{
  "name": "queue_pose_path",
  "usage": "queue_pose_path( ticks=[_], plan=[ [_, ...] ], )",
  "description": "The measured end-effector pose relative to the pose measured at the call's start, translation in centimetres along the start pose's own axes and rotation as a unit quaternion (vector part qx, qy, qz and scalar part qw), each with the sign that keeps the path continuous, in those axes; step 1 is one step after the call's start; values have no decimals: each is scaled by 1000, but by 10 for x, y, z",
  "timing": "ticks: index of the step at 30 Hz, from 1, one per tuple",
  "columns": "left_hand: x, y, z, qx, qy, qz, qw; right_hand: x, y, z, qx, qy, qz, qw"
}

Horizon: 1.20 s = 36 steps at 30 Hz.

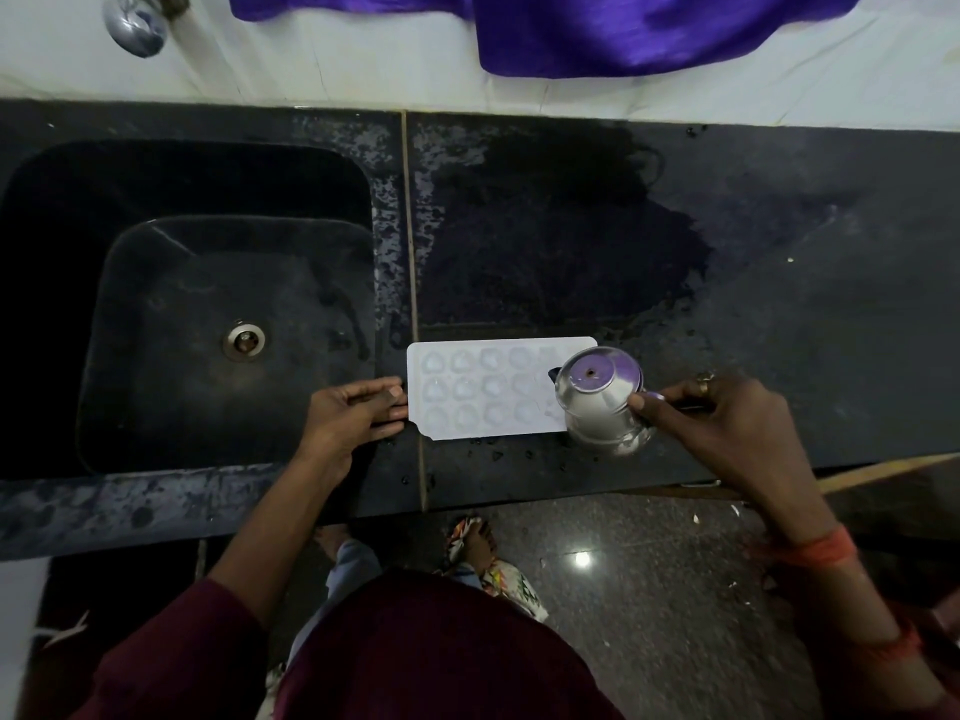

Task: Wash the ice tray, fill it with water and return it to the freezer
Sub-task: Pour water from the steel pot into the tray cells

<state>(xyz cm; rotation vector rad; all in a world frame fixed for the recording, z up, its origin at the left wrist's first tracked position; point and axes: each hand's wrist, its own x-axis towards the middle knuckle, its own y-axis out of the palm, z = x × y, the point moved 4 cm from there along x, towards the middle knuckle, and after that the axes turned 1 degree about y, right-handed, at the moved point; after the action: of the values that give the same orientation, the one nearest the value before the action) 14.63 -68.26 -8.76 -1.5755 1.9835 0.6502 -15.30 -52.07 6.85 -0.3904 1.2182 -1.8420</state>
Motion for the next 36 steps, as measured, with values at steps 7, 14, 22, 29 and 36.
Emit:
queue_pose_path(
  ticks=[7, 14, 22, 29, 36],
  plan=[
    [1, -1, 2, 3, 6, 6, 1000, -8, -4, 1, 48, 5, 4, 999],
    [3, -4, 4, 5, 3, 7, 1000, -16, -5, -1, 48, 6, 13, 999],
    [0, -3, 5, -1, 2, 7, 1000, -19, 3, -6, 7, 17, 43, 999],
    [0, -2, 7, -6, 3, 6, 1000, -20, 3, -8, -1, 18, 43, 999],
    [1, -3, 8, -10, 1, 8, 1000, -21, 3, -8, 0, 16, 42, 999]
  ],
)
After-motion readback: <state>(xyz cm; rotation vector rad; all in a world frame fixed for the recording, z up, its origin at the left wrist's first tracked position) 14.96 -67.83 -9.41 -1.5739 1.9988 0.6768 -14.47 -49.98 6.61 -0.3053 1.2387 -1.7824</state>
